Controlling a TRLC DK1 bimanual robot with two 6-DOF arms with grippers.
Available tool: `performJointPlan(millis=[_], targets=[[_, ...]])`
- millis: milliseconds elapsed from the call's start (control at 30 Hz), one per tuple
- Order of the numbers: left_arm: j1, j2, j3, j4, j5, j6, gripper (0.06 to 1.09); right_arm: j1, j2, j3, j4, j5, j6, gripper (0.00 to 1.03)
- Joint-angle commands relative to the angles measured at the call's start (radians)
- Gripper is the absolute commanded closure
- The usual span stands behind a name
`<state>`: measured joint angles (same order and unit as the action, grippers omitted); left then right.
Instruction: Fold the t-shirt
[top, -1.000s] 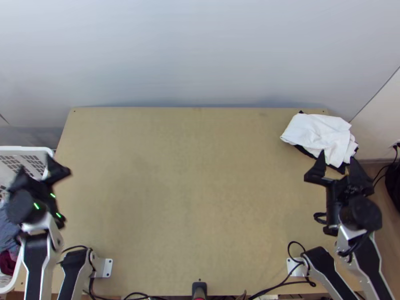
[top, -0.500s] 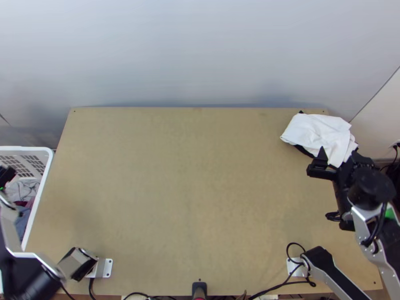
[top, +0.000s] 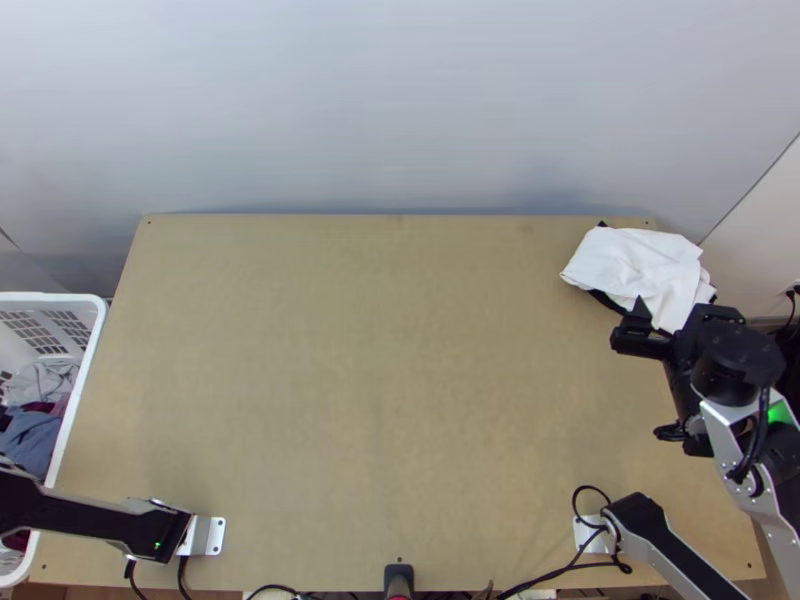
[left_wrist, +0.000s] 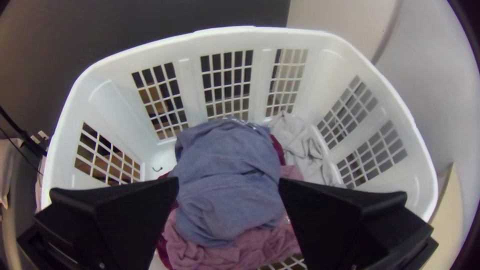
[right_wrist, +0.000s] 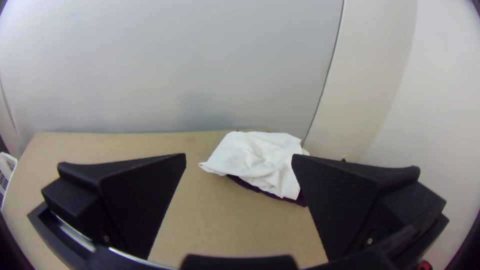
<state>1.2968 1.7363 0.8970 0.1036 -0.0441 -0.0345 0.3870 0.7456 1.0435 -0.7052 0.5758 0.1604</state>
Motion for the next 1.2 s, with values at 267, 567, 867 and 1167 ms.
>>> performJointPlan(millis=[267, 567, 867, 1167], targets=[[0.042, 0.474, 0.425, -0.288, -0.106, -0.051, 0.17, -0.027, -0.017, -0.031, -0.016, 0.001, -0.027, 0.04], [0.03, 0.554, 0.448, -0.294, -0.106, -0.028, 0.18, -0.053, -0.006, -0.045, -0.004, -0.001, -0.027, 0.04], [0.029, 0.611, 0.499, -0.24, -0.106, 0.001, 0.98, -0.065, -0.003, -0.053, -0.005, -0.001, -0.028, 0.04], [0.015, 0.444, 0.48, -0.269, -0.059, -0.039, 1.04, -0.065, -0.003, -0.053, -0.004, -0.001, -0.028, 0.04]])
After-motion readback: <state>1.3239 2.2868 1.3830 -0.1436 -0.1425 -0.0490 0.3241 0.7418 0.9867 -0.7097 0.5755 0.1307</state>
